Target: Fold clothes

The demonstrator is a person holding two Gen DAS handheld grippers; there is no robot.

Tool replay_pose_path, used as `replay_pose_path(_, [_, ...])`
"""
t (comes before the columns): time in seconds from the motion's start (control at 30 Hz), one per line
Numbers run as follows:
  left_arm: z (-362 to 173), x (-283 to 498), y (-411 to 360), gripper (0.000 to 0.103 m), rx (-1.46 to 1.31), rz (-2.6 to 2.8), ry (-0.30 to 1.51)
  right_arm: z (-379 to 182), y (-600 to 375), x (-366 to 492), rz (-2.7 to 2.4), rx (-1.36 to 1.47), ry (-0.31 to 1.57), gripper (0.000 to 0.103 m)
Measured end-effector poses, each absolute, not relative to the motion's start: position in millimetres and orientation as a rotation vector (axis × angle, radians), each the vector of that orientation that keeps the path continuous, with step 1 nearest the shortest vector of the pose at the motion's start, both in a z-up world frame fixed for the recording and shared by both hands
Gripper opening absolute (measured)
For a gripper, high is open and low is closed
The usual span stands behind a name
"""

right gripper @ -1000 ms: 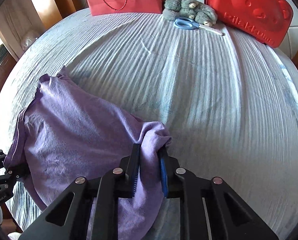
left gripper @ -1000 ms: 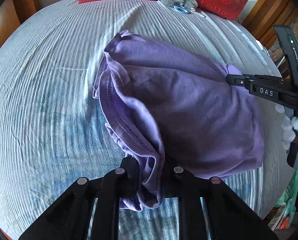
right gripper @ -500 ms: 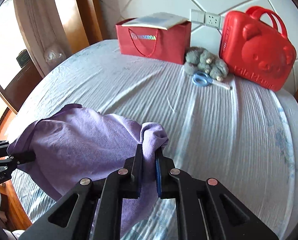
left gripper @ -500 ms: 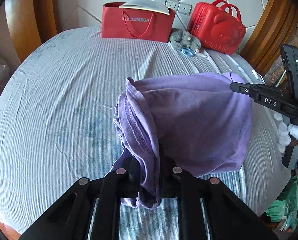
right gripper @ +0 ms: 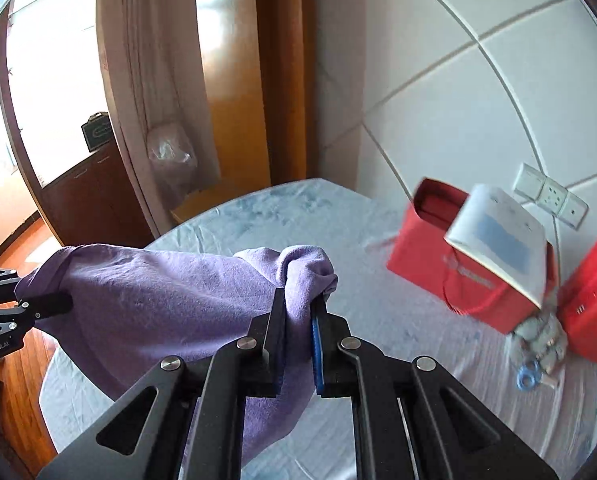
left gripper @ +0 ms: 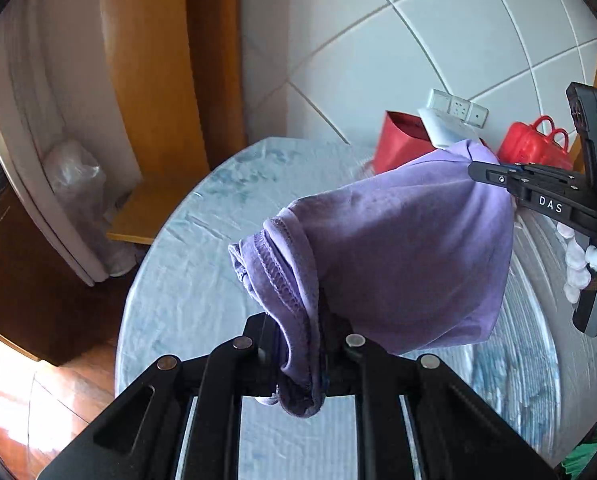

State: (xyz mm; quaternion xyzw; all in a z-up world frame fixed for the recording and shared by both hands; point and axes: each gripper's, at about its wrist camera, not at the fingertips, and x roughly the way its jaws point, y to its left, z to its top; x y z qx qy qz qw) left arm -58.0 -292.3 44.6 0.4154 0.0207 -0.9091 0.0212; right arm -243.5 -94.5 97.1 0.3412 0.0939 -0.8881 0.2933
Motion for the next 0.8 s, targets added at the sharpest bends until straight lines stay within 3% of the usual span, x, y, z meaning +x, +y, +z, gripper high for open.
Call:
replay_pose_path(0.1, [61,-87,-358,0.013,1.254,-2.798,0.022,110,-158,-275,-2.362,0.86,0.175,0.01])
replay_pose_path(0.2, [44,-132,-407,0.016,1.371,-2.772,0.044,96,-205,-310,-2.352,0.912,0.142,0.01])
replay_pose_path(0.37, [-56,-203,-454,0.019,1.596,-2.663,0.015,10,-254,-376,-2.295,1.149,0.158,0.014])
replay_pose_path(0.47, [-130,-230,-467,0.019,1.787,-2.53,0.087,-57,-259,-398,-2.268,1.354,0.193,0.019])
replay_pose_path(0.53, [-150,-228,-468,0.019,1.831,-2.508,0.09,-83,-251,-398,-2.26,1.425,0.2,0.019])
replay_pose_path(0.6, [-151,-220,-468,0.032,1.837,-2.525,0.093,-92,-242,-389,-2.264,1.43,0.204,0.026])
replay_pose_path(0.7, [-145,-207,-472,0.042,1.824,-2.552,0.118,-90,-234,-367,-2.25,1.417,0.186,0.051])
replay_pose_path(0.77, [-140,-202,-474,0.057,1.804,-2.554,0.134,-89,-236,-351,-2.199,1.428,0.14,0.053])
replay_pose_path(0.8, [-138,-200,-474,0.059,1.796,-2.551,0.138,-91,-239,-343,-2.174,1.444,0.14,0.053])
